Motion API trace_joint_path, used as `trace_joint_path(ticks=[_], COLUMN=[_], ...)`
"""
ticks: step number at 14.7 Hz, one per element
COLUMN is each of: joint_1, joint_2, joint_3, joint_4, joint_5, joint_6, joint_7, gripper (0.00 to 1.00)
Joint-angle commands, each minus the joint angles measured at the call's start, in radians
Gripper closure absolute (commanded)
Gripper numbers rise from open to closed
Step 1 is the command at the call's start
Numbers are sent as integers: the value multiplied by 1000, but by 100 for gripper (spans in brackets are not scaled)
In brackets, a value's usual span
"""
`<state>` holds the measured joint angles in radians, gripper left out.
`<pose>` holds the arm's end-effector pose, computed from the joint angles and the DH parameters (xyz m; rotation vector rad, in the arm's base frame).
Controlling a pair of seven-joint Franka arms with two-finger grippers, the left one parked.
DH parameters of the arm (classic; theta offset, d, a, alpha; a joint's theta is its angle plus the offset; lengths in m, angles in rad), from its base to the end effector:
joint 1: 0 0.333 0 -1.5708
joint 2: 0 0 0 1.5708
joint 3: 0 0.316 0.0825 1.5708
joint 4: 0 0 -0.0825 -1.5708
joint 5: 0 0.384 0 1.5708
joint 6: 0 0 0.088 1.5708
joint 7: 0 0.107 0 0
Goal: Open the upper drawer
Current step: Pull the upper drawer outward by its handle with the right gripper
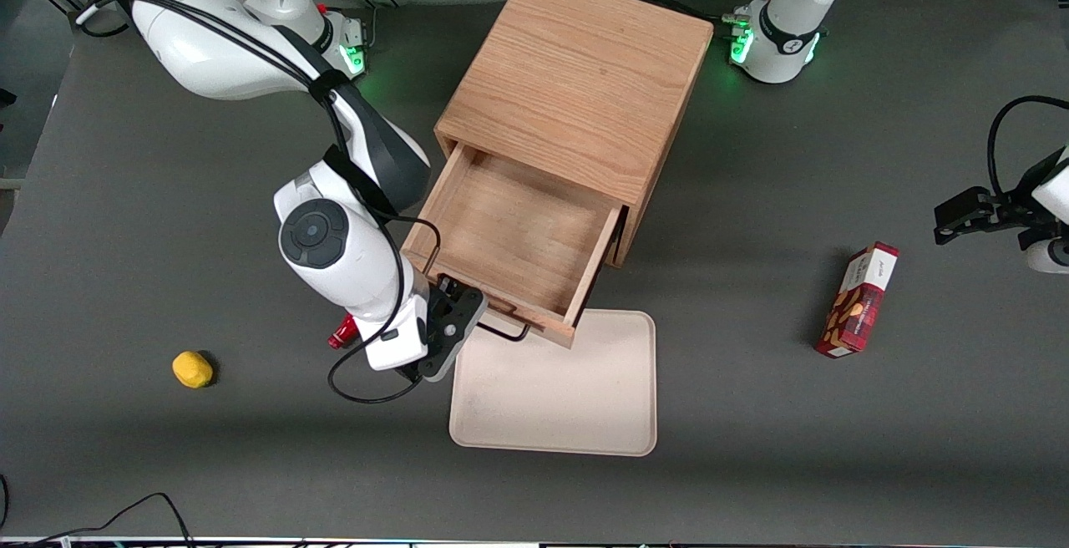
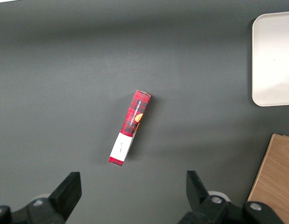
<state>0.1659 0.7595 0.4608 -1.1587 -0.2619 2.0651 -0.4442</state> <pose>0.6858 0.3456 0.3955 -2.6588 -1.4944 -0.3227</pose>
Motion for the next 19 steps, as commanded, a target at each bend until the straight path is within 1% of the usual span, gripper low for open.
trace_joint_path(ticks=[1, 3, 8, 17, 19], joint_1=[9, 9, 9, -2, -8], joint_2=[34, 46, 46, 46, 46], joint_3=[-16, -31, -31, -33, -33], joint_4=[45, 72, 76, 76, 76], joint_5=[-22, -19, -11, 127, 176], joint_6=[47, 53, 53, 53, 53], joint_7=[-5, -4, 7, 35, 35], gripper=[0, 0, 0, 0, 0])
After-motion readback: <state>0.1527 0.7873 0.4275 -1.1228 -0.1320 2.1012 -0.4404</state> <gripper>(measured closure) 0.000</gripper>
